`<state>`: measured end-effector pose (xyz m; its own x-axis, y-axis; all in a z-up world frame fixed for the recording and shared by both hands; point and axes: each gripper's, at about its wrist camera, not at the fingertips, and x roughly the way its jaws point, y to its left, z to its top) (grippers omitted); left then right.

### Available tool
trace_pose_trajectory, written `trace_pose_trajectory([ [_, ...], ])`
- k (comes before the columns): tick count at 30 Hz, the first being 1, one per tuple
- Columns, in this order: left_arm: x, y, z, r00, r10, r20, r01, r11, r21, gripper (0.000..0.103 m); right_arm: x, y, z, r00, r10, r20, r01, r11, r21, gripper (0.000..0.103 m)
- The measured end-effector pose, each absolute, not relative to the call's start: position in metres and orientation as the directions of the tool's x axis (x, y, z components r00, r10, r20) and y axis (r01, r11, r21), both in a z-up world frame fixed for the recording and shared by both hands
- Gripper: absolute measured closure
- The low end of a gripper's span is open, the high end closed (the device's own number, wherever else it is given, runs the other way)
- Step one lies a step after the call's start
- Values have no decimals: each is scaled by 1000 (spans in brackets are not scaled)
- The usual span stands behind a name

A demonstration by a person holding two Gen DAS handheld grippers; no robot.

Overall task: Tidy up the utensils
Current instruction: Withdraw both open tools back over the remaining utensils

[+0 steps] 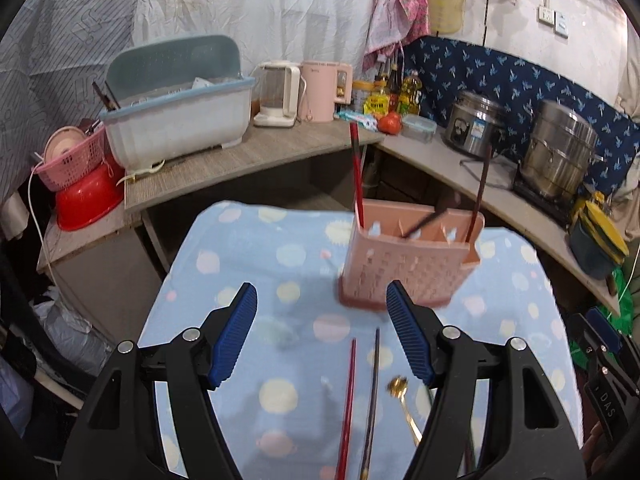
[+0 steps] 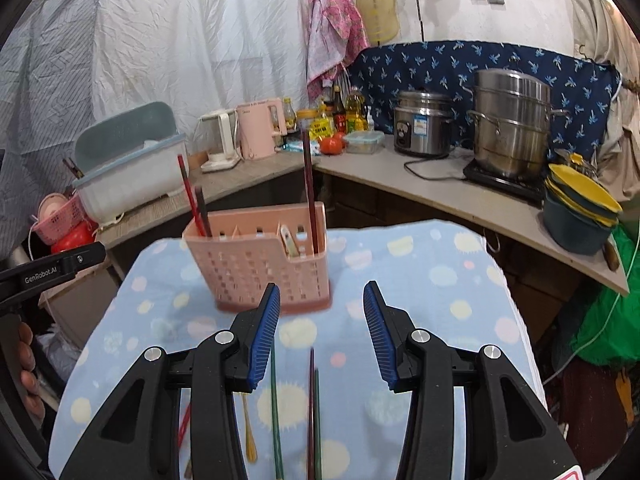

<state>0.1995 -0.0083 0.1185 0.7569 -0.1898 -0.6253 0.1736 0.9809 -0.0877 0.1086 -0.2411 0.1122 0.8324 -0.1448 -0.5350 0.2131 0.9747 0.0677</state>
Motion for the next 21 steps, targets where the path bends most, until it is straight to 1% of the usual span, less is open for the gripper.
trace_pose_trajectory([
  [11,149,4,43,656,-159,-737,170,984,-62,39,53,-228,54,754,-138,-642,231,971,62,60],
  [15,132,1,21,634,-136,-761,181,983,-24,40,36,-224,30,718,-137,-682,239,969,56,60],
  [18,122,1,8,618,-133,-775,184,983,-22,40,27,-222,13,691,-125,-712,242,968,64,60],
  [21,113,-1,-8,595,-129,-793,195,981,-12,42,17,-217,-2,666,-139,-733,243,969,36,60],
])
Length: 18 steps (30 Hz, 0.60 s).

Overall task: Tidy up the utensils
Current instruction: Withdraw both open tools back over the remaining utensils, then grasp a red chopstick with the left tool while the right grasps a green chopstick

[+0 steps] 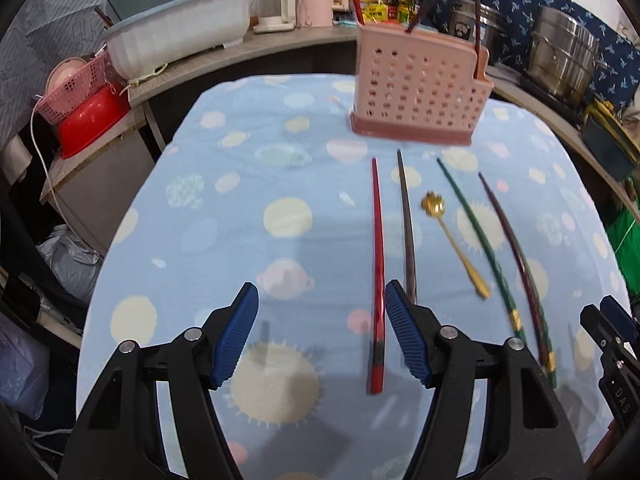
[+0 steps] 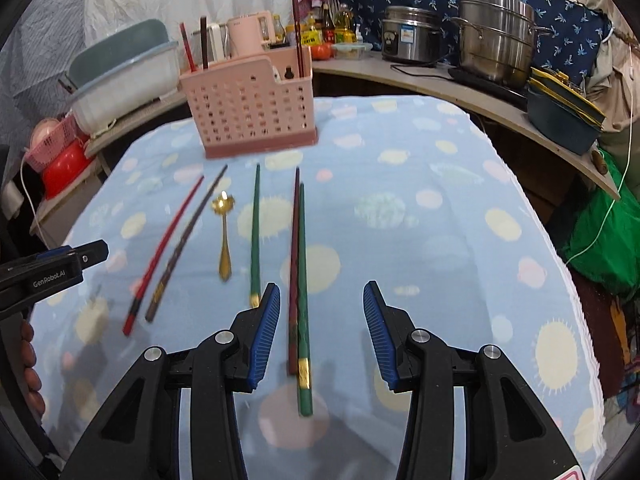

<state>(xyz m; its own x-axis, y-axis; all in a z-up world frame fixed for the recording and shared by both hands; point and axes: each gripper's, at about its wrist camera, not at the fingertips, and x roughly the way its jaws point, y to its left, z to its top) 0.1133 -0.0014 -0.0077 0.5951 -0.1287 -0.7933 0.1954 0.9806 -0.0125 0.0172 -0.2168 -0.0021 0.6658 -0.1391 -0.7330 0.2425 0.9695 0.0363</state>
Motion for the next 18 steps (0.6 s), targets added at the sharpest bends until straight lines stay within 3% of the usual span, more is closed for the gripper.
trace_pose_trajectory([
  [11,90,-3,-35,558,-158,-815,232,972,-29,42,-2,-205,-36,607,-98,-789,216,975,45,63],
  [18,88,-10,-42,544,-181,-819,263,964,-38,50,-1,-203,-43,596,-109,-795,207,978,22,75],
])
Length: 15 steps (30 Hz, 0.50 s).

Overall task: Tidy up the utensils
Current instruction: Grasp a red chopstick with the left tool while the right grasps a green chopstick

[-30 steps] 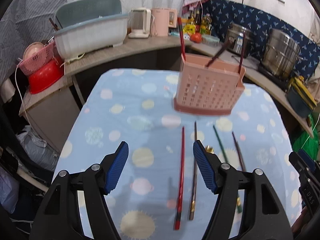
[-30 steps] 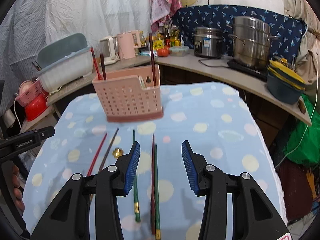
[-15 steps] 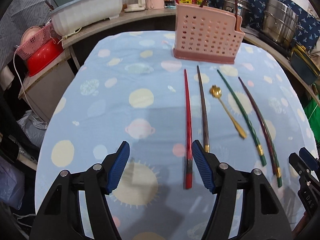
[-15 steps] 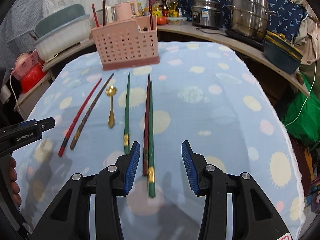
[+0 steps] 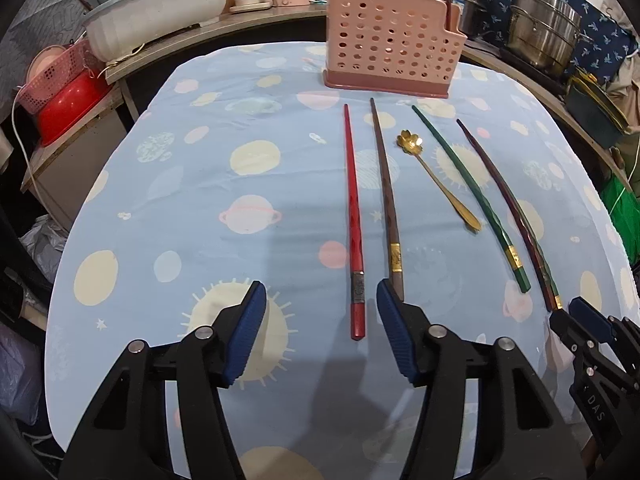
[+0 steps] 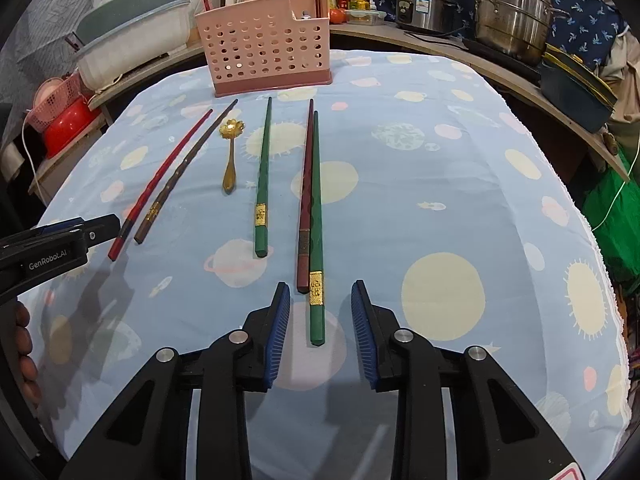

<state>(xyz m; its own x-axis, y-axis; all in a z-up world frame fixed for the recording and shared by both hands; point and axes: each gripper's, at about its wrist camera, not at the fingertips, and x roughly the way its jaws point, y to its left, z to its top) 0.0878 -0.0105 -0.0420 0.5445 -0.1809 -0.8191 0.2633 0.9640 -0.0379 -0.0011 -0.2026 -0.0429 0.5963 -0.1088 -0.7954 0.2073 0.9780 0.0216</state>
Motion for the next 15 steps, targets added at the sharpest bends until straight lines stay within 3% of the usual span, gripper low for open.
trace_pose_trajectory([
  [7,89,-16,-55,517,-178,-837,284,958,-28,63,-2,-210,-45,597,-109,-795,218,976,29,86],
  [15,91,-18,-56,541,-152,-827,280,960,6,77,-1,-210,-46,600,-124,-790,212,977,7,86],
])
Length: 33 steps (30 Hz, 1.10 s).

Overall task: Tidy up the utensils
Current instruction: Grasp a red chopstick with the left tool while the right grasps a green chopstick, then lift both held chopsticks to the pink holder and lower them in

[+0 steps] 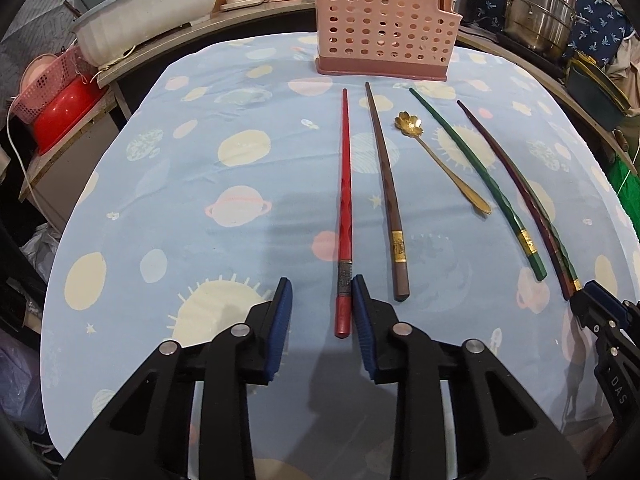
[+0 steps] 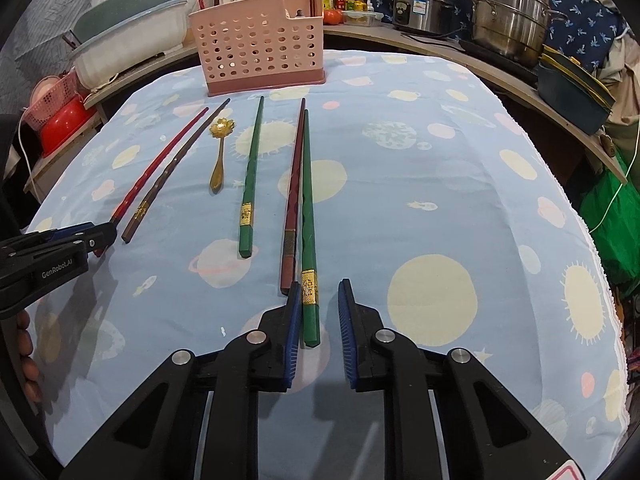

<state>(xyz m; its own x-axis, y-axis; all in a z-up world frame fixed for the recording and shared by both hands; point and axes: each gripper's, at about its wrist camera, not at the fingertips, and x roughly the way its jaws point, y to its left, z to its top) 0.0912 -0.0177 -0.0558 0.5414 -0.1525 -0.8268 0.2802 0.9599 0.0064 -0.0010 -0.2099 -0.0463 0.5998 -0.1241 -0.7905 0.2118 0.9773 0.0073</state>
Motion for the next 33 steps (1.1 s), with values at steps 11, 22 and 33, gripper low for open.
trace_pose_trajectory([
  [11,89,-9,-41,542,-184,-820,280,960,-30,96,-5,-216,-29,618,-95,-780,221,974,56,96],
  [22,80,5,12,603,-225,-765,260,962,-78,96,-12,-212,27,711,-86,-698,198,977,82,96],
  [33,79,18,74,677,-262,-688,253,961,-117,96,-17,-211,88,798,-85,-597,171,981,89,96],
])
